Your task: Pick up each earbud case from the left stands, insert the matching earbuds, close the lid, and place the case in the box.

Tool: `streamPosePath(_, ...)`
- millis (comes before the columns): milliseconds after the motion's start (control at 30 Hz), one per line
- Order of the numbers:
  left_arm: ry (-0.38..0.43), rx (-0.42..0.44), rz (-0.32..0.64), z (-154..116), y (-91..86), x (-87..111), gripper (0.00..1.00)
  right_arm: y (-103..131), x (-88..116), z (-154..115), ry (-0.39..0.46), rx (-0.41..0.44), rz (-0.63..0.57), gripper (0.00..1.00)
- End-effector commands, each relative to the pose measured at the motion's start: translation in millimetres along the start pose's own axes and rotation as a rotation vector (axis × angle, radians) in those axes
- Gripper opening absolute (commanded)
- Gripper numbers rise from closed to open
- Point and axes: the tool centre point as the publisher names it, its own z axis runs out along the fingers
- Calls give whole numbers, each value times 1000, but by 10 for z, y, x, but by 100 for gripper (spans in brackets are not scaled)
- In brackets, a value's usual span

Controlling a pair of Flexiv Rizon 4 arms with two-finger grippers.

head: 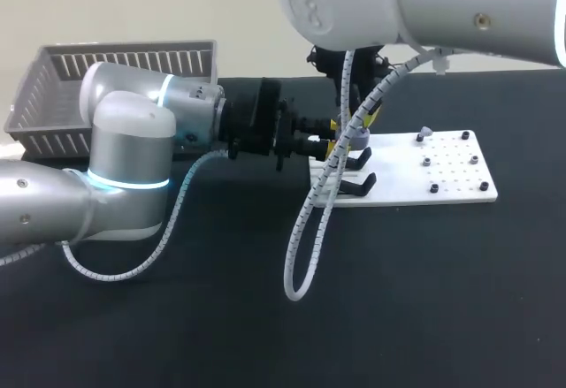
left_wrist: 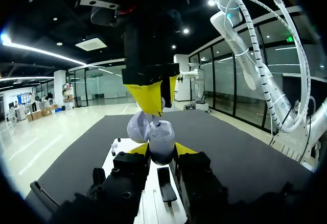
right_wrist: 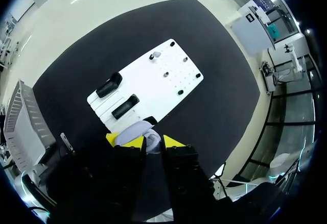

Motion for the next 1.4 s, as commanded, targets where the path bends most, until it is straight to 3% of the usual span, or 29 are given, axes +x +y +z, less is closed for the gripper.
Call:
streamPosePath(33, -1, -2, 2, 2, -4, 7, 0, -4, -10, 9, 2, -2, 2, 0)
streamPosePath(500, -1, -2, 2, 2, -4, 7, 0, 8, -7, 85, 30, -16, 5, 0)
streamPosePath(533, -1, -2, 2, 2, -4, 7, 0, 1, -8, 86, 36, -24, 9, 15)
streamPosePath(567, -1, -2, 2, 2, -4, 7, 0, -6, -9, 87, 46, -32, 12, 83)
streamPosePath(600, -1, -2, 2, 2, -4, 7, 0, -14, -9, 89, 52, -43, 14, 100)
streamPosePath(800, -1, -2, 2, 2, -4, 7, 0, -114, 65, 12, 59, -120, 17, 100)
streamPosePath(1000, -1, -2, 2, 2, -4, 7, 0, -324, 143, -152, 46, -276, -3, 100)
streamPosePath(1233, -1, -2, 2, 2, -4, 7, 0, -638, 29, -138, -63, -463, 35, 100)
streamPosePath(1400, -1, -2, 2, 2, -4, 7, 0, -844, -97, -87, -144, -539, 33, 100)
